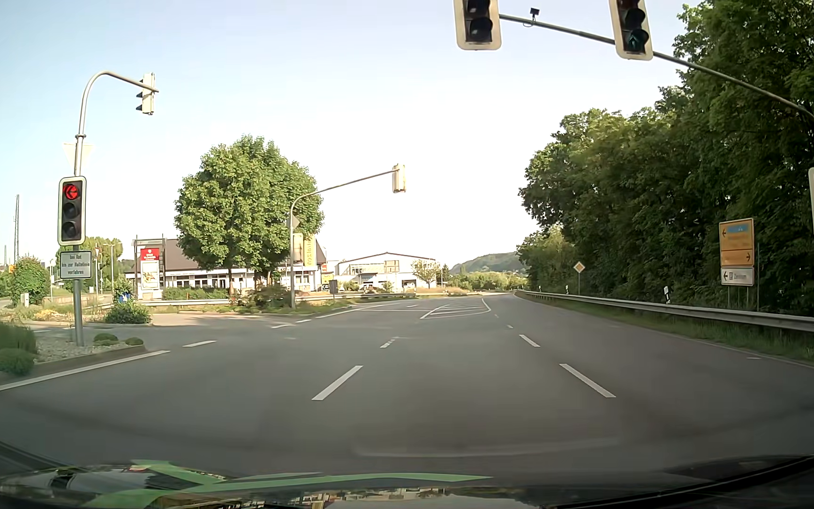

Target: Follow the waypoints while adhering to traffic rules and regulations

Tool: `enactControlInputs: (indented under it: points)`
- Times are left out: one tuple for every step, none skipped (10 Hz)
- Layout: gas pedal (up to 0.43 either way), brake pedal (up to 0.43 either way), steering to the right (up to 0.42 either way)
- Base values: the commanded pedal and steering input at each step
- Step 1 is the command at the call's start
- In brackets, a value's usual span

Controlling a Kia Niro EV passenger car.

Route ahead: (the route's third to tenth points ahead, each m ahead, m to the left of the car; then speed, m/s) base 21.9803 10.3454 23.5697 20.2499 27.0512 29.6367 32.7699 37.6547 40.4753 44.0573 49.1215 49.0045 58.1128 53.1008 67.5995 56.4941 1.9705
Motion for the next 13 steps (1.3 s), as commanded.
enactControlInputs:
  points:
    - [0.000,0.220,-0.004]
    - [0.000,0.207,-0.004]
    - [0.000,0.183,-0.004]
    - [0.000,0.165,-0.004]
    - [0.000,0.159,-0.004]
    - [0.000,0.159,-0.004]
    - [0.000,0.159,-0.005]
    - [0.000,0.165,-0.005]
    - [0.000,0.165,-0.004]
    - [0.000,0.165,-0.004]
    - [0.000,0.159,-0.004]
    - [0.000,0.152,-0.004]
    - [0.000,0.159,-0.004]
